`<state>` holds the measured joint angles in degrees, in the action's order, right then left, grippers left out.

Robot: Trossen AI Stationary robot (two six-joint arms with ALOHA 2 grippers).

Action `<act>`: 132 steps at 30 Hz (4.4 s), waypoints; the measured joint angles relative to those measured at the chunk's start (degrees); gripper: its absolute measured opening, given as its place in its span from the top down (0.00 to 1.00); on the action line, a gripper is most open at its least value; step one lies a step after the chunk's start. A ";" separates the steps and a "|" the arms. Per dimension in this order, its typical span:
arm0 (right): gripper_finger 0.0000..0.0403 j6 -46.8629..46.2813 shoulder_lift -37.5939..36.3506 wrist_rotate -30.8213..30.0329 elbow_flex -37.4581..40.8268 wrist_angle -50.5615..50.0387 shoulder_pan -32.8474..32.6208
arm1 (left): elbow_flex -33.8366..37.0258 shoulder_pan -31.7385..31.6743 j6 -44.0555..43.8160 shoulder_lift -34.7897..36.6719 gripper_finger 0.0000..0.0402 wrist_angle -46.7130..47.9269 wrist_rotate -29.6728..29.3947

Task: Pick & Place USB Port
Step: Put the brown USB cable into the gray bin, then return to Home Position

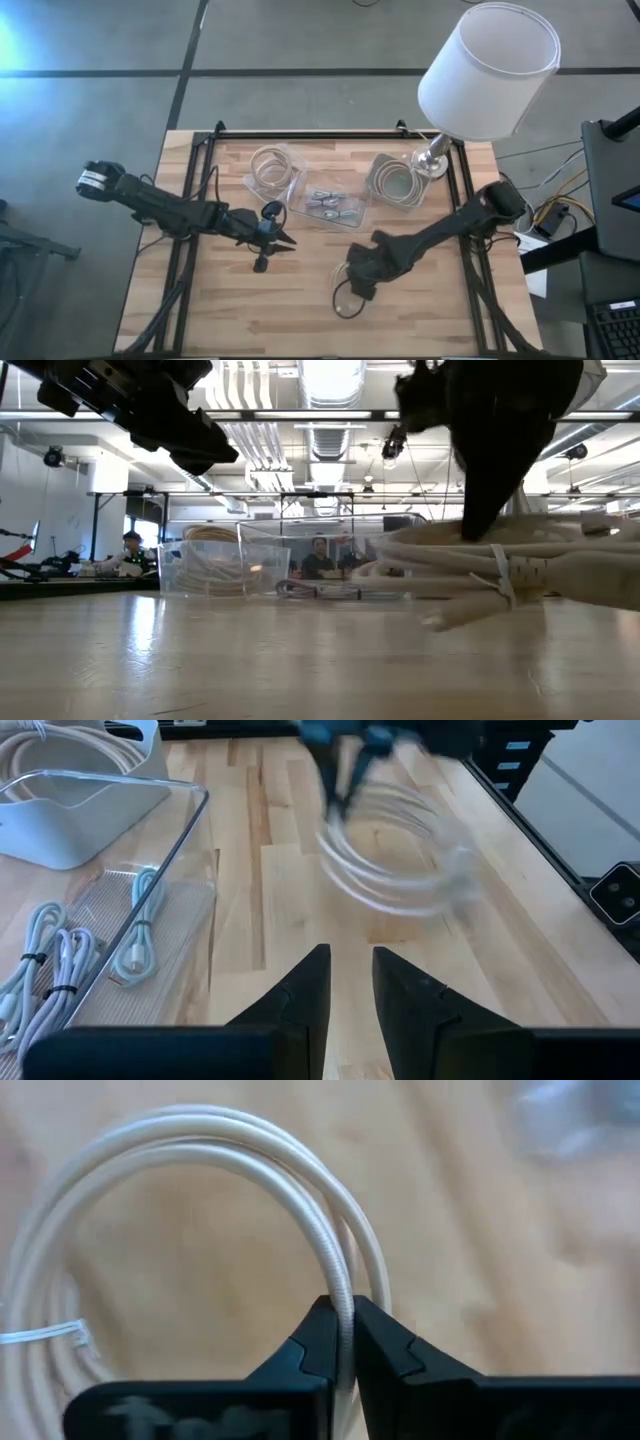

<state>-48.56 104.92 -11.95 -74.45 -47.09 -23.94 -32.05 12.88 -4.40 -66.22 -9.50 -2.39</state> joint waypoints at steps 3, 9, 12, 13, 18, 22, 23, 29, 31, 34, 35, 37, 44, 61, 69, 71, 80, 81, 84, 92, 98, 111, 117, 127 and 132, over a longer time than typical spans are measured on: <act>0.96 -0.85 -3.71 -4.87 0.00 -6.56 0.00 | 0.00 0.00 0.02 0.00 0.80 0.03 -0.01; 0.96 -4.45 -10.75 -13.20 -0.03 -19.45 1.15 | 0.00 0.00 0.04 0.00 0.80 -0.02 -0.02; 0.96 -7.25 -14.32 -18.62 -0.03 -25.68 2.11 | 0.00 0.00 0.07 0.00 0.80 -0.04 -0.02; 0.97 -8.22 -15.30 -20.81 -0.05 -27.38 2.47 | 0.00 0.00 0.07 0.00 0.80 -0.11 -0.04; 0.97 -12.08 -20.03 -30.22 -0.07 -33.60 5.02 | 0.00 0.02 0.11 0.00 0.80 -0.18 -0.04; 0.97 -11.99 -22.36 -33.50 0.09 -36.25 8.72 | 0.00 0.04 0.11 0.00 0.80 -0.28 -0.04; 0.97 -11.53 -22.85 -33.80 0.18 -36.83 9.92 | 0.00 0.04 0.11 0.00 0.80 -0.37 -0.03; 0.97 -8.30 -23.96 -36.71 1.43 -38.06 17.58 | 0.00 0.02 0.11 0.00 0.80 -0.44 -0.02; 0.97 -7.42 -23.98 -37.42 2.21 -38.10 20.31 | 0.00 0.02 0.11 0.00 0.80 -0.40 -0.02; 0.95 -6.75 -23.81 -37.96 4.16 -38.03 24.67 | 0.00 0.02 0.11 0.00 0.80 -0.41 -0.02; 0.94 -6.79 -23.80 -37.96 5.00 -38.03 26.08 | 0.00 0.02 0.11 0.00 0.80 -0.39 -0.02; 0.93 -6.81 -23.80 -37.96 7.00 -37.83 28.52 | 0.00 0.02 0.11 0.00 0.80 -0.39 -0.02; 0.94 -6.44 -23.80 -37.91 14.86 -30.05 33.86 | 0.00 -0.02 0.11 0.00 0.80 -0.39 -0.02; 0.94 9.95 -24.95 -34.74 20.41 -7.20 35.74 | -0.02 -0.02 0.11 0.00 0.80 -0.39 -0.04; 0.94 10.24 -28.49 -33.59 15.86 -8.35 35.65 | -0.02 -0.02 0.13 0.00 0.80 -0.39 -0.07; 0.94 10.14 -28.87 -32.88 15.83 -8.20 35.58 | -0.02 -0.02 0.13 0.00 0.80 -0.39 -0.07; 0.94 8.46 -25.65 -28.07 20.26 -5.86 35.58 | -0.02 -0.02 0.12 0.00 0.80 -0.37 -0.07; 0.94 8.48 -25.06 -27.84 20.57 -6.01 35.56 | -0.02 -0.02 0.11 0.00 0.80 -0.38 -0.06; 0.94 9.11 -23.93 -27.38 20.72 -6.03 35.54 | -0.02 -0.02 0.11 0.00 0.80 -0.37 -0.05; 0.94 14.05 -23.76 -26.62 20.70 -2.75 35.65 | -0.04 -0.02 0.11 0.00 0.80 -0.39 -0.07; 0.90 15.19 -23.41 -26.55 21.01 -2.89 36.00 | -0.02 -0.02 0.08 0.00 0.80 -0.39 -0.06; 0.71 15.58 -24.36 -15.99 19.49 -5.46 35.80 | -0.03 0.00 0.09 0.02 0.80 -0.67 -0.08; 0.68 15.61 -27.66 -12.86 15.77 -8.64 35.08 | -0.04 0.00 0.09 1.19 0.80 -2.43 -0.23; 0.70 23.91 -38.58 -14.47 16.11 -3.52 30.35 | -0.04 0.02 4.75 16.64 0.80 7.61 -15.30; 0.72 41.17 -45.71 -6.46 21.01 13.77 25.28 | 1.13 0.00 7.78 27.76 0.80 12.56 -15.97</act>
<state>-7.38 59.22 -18.41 -53.44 -33.32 1.34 -30.93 12.88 3.38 -38.45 3.06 -18.36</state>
